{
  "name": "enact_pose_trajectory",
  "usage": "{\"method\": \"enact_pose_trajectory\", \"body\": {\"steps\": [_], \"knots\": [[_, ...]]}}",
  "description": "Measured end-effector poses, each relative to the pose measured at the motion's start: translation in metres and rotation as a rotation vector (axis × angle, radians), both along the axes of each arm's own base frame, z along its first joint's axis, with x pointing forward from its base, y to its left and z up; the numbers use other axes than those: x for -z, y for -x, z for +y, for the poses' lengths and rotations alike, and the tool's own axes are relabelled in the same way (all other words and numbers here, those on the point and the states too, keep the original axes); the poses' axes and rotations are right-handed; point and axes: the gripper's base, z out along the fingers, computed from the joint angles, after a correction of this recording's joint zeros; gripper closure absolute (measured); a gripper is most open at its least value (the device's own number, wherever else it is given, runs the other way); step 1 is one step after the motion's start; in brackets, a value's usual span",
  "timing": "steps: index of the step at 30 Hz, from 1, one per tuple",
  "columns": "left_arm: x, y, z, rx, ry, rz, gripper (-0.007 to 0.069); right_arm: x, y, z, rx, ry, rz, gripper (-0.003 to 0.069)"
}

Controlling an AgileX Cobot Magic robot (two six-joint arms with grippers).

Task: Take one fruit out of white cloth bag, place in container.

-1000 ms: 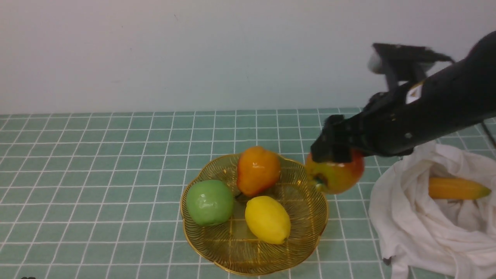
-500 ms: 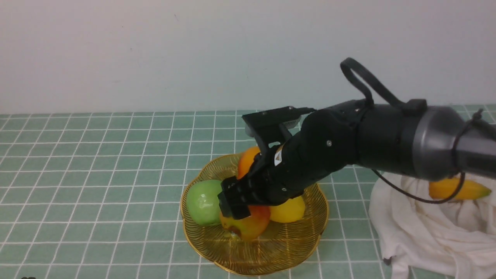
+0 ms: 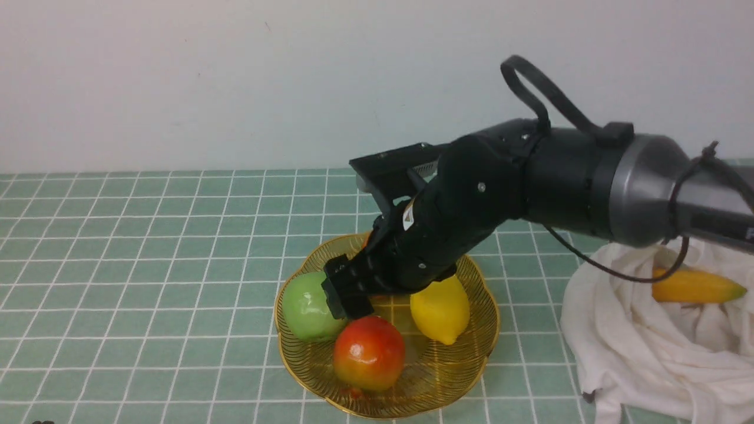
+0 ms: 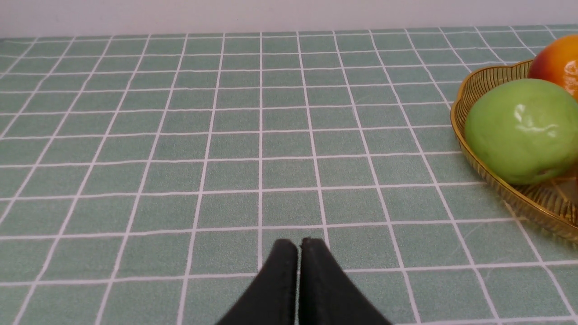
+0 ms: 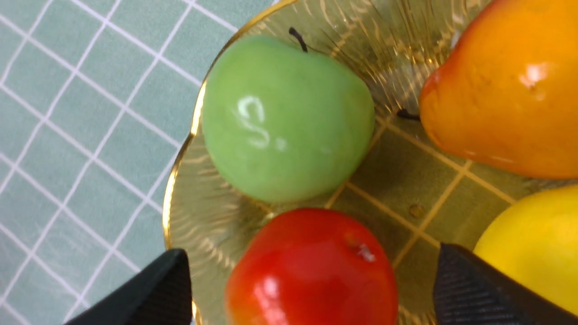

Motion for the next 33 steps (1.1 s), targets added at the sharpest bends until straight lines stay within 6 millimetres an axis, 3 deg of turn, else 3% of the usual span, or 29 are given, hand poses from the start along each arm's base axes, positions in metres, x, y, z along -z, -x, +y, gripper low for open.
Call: {"method": "enact_pose_trajectory", "body": {"steps": [3, 8, 10, 13, 14, 16, 18, 20, 21, 24, 26, 29, 30, 31, 33], "knots": [[0.000, 0.000, 0.000, 0.000, 0.000, 0.000, 0.0632, -0.028, 0.002, -0.003, -0.029, 0.031, -0.013, 0.0049], [0.000, 0.000, 0.000, 0.000, 0.000, 0.000, 0.0632, -0.104, 0.021, -0.027, -0.007, -0.018, -0.152, 0.0258], [0.000, 0.000, 0.000, 0.000, 0.000, 0.000, 0.0632, -0.159, 0.045, -0.056, 0.052, -0.075, -0.292, 0.0417], [0.000, 0.000, 0.000, 0.000, 0.000, 0.000, 0.0632, -0.208, 0.078, -0.097, 0.148, -0.138, -0.436, 0.0593], [0.000, 0.000, 0.000, 0.000, 0.000, 0.000, 0.0632, -0.215, 0.084, -0.103, 0.156, -0.150, -0.453, 0.0608], [0.000, 0.000, 0.000, 0.000, 0.000, 0.000, 0.0632, -0.241, 0.118, -0.139, 0.226, -0.212, -0.551, 0.0655], [0.000, 0.000, 0.000, 0.000, 0.000, 0.000, 0.0632, -0.252, 0.152, -0.174, 0.262, -0.252, -0.649, 0.0669], [0.000, 0.000, 0.000, 0.000, 0.000, 0.000, 0.0632, -0.252, 0.170, -0.193, 0.273, -0.271, -0.699, 0.0671], [0.000, 0.000, 0.000, 0.000, 0.000, 0.000, 0.0632, -0.247, 0.191, -0.213, 0.281, -0.300, -0.758, 0.0671], [0.000, 0.000, 0.000, 0.000, 0.000, 0.000, 0.0632, -0.232, 0.230, -0.248, 0.303, -0.398, -0.871, 0.0671], [0.000, 0.000, 0.000, 0.000, 0.000, 0.000, 0.0632, -0.213, 0.268, -0.279, 0.314, -0.543, -0.997, 0.0671], [0.000, 0.000, 0.000, 0.000, 0.000, 0.000, 0.0632, -0.185, 0.305, -0.311, 0.345, -0.720, -1.122, 0.0671], [0.000, 0.000, 0.000, 0.000, 0.000, 0.000, 0.0632, -0.183, 0.307, -0.313, 0.348, -0.730, -1.129, 0.0671], [0.000, 0.000, 0.000, 0.000, 0.000, 0.000, 0.0632, -0.167, 0.319, -0.324, 0.369, -0.787, -1.170, 0.0671], [0.000, 0.000, 0.000, 0.000, 0.000, 0.000, 0.0632, -0.146, 0.322, -0.329, 0.396, -0.805, -1.201, 0.0671]]}}
